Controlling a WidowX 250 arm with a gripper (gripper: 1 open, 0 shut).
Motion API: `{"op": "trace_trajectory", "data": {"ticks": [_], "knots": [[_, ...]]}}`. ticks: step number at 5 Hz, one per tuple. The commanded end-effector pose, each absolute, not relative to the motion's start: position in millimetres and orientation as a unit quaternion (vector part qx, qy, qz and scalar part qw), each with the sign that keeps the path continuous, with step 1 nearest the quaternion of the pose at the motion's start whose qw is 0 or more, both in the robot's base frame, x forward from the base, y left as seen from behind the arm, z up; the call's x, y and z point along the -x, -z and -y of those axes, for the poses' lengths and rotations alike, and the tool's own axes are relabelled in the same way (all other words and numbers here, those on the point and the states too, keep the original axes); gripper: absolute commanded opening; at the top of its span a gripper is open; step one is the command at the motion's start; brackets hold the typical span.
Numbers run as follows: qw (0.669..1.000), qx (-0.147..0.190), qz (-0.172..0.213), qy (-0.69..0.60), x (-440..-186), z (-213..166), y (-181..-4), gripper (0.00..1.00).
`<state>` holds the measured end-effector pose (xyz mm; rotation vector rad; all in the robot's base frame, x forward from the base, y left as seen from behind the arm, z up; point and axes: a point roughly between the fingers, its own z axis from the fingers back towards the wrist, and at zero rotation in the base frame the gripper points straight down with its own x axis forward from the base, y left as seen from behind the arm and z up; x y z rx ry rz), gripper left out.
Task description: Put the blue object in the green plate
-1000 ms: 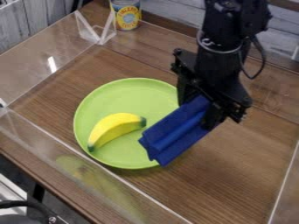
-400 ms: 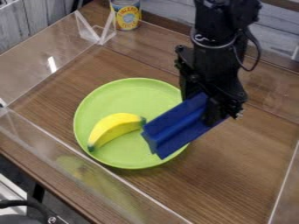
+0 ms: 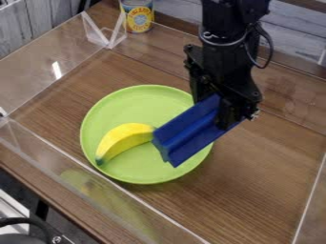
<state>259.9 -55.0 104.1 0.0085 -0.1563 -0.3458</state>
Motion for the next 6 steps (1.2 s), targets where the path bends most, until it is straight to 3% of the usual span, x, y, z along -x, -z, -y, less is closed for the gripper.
{"op": "trace_trajectory", "data": {"ticks": [1,3,4,5,6], "knots": [[0.984,-0.002,0.11,0.137,-264.4,63.4,-121.4,0.0],[0.982,0.011,0.119,0.148,-270.2,96.3,-101.3,0.0],[0.98,0.015,0.127,0.152,-277.7,112.4,-83.2,0.0],[0.982,0.008,0.127,0.137,-288.7,114.3,-74.7,1.0],[0.984,0.006,0.129,0.12,-291.8,115.5,-77.9,1.0]]}}
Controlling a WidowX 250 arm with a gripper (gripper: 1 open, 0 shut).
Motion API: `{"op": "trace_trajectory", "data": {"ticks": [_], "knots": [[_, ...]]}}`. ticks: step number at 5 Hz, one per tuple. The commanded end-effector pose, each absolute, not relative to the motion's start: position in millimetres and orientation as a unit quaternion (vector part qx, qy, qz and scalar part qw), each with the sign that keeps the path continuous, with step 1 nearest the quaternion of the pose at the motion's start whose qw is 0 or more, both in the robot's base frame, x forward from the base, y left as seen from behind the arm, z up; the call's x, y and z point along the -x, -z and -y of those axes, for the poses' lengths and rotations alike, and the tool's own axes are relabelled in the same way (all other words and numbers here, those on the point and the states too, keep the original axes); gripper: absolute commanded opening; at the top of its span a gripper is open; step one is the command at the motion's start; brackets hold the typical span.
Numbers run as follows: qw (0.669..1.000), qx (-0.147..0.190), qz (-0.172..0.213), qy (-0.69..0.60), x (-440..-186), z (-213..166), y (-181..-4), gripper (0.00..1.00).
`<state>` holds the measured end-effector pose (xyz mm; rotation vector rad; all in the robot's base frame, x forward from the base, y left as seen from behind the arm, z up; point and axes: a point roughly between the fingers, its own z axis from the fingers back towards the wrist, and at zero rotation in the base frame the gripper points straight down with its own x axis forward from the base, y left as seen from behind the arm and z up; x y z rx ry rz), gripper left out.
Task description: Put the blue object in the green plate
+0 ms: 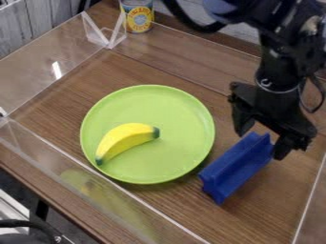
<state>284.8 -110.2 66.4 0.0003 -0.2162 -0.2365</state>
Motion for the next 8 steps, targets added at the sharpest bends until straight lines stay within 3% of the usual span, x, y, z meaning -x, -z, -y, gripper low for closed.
{"op": "trace_trajectory", "data": {"ticks": [1,3,4,5,7,8], "knots": [[0.987,0.004,0.127,0.101,-292.4,117.9,-79.6,1.0],[0.989,-0.002,0.124,0.075,-281.4,113.4,-49.6,1.0],[0.991,-0.006,0.121,0.058,-279.8,106.3,-48.4,1.0],[0.992,-0.01,0.12,0.042,-279.7,99.2,-50.9,0.0],[0.99,-0.011,0.122,0.076,-299.6,80.8,-57.8,0.0],[0.99,-0.014,0.123,0.069,-295.1,63.2,-51.1,0.0]]}}
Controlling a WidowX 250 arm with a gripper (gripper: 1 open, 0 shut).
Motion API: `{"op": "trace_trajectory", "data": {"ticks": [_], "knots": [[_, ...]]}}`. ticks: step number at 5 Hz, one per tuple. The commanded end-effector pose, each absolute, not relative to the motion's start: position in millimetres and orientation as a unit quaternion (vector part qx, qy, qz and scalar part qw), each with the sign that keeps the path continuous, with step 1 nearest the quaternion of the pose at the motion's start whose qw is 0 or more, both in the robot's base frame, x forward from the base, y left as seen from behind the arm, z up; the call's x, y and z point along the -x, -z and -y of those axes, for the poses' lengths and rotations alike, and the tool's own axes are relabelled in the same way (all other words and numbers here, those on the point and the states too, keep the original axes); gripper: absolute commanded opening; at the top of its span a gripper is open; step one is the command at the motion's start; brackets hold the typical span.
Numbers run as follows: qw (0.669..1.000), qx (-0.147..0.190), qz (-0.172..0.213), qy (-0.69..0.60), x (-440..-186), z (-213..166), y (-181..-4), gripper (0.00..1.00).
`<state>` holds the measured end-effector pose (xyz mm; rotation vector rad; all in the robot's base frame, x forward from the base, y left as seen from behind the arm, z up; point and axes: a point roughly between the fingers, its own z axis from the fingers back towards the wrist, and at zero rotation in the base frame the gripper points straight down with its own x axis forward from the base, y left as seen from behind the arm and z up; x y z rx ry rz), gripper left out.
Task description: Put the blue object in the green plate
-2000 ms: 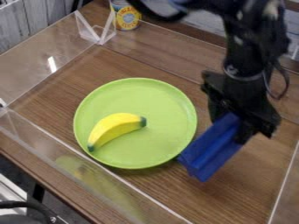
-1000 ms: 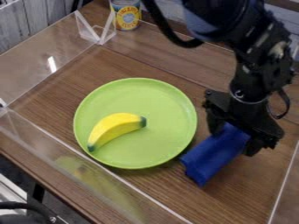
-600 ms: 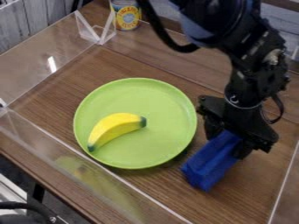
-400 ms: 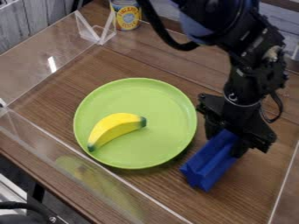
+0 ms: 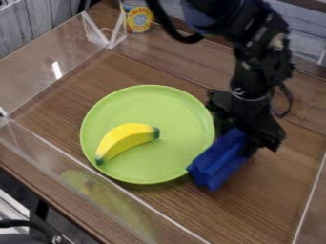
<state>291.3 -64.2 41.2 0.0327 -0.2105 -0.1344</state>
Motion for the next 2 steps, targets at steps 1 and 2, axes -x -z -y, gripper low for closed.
{"op": "trace_trajectory", "data": {"ticks": [1,2], "knots": [[0.991,-0.012,0.121,0.063,-287.8,52.8,-44.4,1.0],[0.992,-0.008,0.115,0.045,-296.1,63.6,-57.0,1.0]]}}
